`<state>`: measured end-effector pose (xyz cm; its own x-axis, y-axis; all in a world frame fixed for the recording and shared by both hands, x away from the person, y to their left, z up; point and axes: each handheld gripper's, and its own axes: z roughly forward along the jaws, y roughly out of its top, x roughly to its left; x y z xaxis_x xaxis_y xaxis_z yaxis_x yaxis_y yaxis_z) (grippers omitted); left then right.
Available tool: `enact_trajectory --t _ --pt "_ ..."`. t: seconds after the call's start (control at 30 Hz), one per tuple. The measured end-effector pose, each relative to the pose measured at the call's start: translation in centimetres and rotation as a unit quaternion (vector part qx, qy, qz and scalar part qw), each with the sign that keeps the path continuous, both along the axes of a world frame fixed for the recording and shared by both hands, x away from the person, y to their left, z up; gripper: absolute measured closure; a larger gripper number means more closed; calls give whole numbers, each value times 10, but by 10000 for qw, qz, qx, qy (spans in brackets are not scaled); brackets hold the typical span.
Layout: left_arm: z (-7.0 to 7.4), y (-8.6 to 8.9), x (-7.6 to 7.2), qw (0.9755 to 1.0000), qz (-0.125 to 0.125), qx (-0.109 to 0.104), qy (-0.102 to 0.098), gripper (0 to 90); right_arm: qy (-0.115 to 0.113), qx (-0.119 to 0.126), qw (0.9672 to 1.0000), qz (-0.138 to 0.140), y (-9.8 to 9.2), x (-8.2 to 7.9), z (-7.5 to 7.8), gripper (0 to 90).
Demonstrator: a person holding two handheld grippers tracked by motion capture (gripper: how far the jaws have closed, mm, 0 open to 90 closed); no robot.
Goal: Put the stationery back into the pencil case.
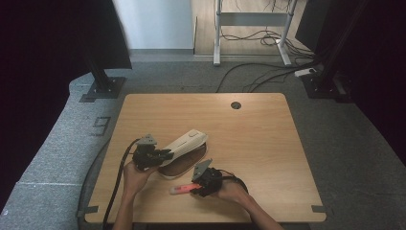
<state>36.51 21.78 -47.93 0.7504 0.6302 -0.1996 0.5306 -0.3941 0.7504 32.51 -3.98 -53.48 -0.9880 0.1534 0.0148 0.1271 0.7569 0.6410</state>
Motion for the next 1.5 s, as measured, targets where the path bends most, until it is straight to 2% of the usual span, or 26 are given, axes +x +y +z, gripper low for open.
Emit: enact_trajectory --t 0.07,0.37,0.67,0.8,0.93,1.17,1.5 --pt "0 0 0 10000 0 -3 -3 747 40 19 10000 9 -2 -1 0 646" --pt "0 0 0 10000 -3 -3 6 747 72 145 9998 -88 -5 -3 1 658" --pt "0 0 1 10000 20 -32 -2 751 26 412 9991 -137 -10 -6 16 658" --pt "0 1 1 10000 48 -72 20 758 -40 476 9986 -246 -13 -4 24 658" --pt "0 2 1 9999 71 -72 -7 762 -106 475 9980 -397 -15 3 28 658" --pt "1 2 0 9999 88 -77 -31 765 -144 339 9972 -648 -15 21 28 658" --pt "1 1 0 9999 67 -75 -22 764 -168 128 9972 -720 0 43 22 658"
